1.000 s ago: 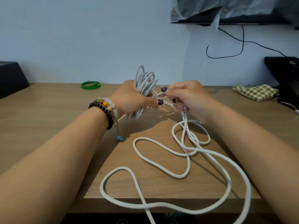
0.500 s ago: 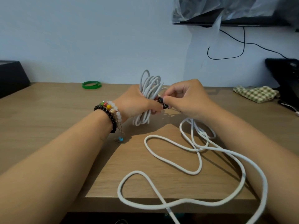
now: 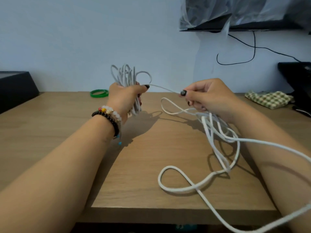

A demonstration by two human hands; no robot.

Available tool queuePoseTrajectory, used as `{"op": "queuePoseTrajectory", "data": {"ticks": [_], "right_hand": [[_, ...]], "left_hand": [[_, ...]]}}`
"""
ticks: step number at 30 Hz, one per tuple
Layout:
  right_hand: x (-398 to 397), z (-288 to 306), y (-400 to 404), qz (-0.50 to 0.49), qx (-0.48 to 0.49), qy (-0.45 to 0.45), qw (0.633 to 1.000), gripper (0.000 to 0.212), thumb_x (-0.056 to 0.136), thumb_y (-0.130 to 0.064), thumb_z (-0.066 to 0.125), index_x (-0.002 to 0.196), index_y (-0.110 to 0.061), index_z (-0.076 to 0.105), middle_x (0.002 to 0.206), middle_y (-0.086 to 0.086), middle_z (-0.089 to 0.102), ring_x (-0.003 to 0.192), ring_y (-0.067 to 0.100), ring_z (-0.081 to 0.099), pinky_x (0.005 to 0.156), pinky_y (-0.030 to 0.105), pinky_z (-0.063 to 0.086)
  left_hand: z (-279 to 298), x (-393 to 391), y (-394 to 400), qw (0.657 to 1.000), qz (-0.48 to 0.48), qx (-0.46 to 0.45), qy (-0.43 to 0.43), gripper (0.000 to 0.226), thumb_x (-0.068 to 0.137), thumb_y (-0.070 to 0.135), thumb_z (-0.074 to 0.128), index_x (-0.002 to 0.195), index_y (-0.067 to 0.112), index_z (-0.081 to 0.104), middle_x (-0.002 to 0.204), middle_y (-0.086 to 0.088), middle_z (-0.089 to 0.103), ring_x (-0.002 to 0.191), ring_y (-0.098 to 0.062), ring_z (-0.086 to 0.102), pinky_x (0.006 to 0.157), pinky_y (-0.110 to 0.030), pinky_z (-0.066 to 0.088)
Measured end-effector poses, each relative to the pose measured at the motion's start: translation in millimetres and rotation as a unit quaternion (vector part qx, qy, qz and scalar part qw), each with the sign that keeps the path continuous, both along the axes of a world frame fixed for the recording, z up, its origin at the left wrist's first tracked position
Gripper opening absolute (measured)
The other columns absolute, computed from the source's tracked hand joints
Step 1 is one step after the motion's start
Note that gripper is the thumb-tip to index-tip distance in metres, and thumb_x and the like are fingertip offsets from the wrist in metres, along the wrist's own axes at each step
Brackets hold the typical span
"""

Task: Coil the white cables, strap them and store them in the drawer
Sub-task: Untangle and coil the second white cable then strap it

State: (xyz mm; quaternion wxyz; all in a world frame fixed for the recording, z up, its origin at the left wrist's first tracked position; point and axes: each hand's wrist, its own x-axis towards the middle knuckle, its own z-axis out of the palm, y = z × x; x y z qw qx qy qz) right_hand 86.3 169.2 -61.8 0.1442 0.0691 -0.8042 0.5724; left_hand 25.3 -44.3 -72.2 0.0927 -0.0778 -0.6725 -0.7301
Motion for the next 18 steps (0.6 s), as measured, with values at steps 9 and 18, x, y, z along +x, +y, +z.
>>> {"op": "queuePoseTrajectory", "data": {"ticks": [9, 18], "right_hand": [[-3, -14, -16, -0.030, -0.045, 0.098, 0.994, 0.015, 0.090, -0.005, 0.063, 0.078, -0.011, 0.069, 0.048, -0.005, 0.057, 0.035, 0.007, 0.037, 0.039, 0.016, 0.031], [-2, -18, -18, 0.006, -0.078, 0.080, 0.994, 0.014, 0.093, -0.002, 0.059, 0.086, -0.007, 0.070, 0.059, 0.005, 0.060, 0.038, 0.012, 0.038, 0.042, 0.019, 0.033]], "left_hand": [[-2, 11, 8, 0.955, -0.260, 0.083, -0.112, 0.014, 0.095, 0.010, 0.052, 0.104, 0.003, 0.061, 0.055, 0.003, 0.052, 0.042, -0.005, 0.044, 0.047, -0.017, 0.041], [-3, 16, 10, 0.961, -0.267, 0.048, -0.050, 0.030, 0.075, -0.012, 0.064, 0.096, 0.008, 0.066, 0.081, 0.002, 0.073, 0.055, -0.007, 0.055, 0.049, -0.014, 0.047]]}}
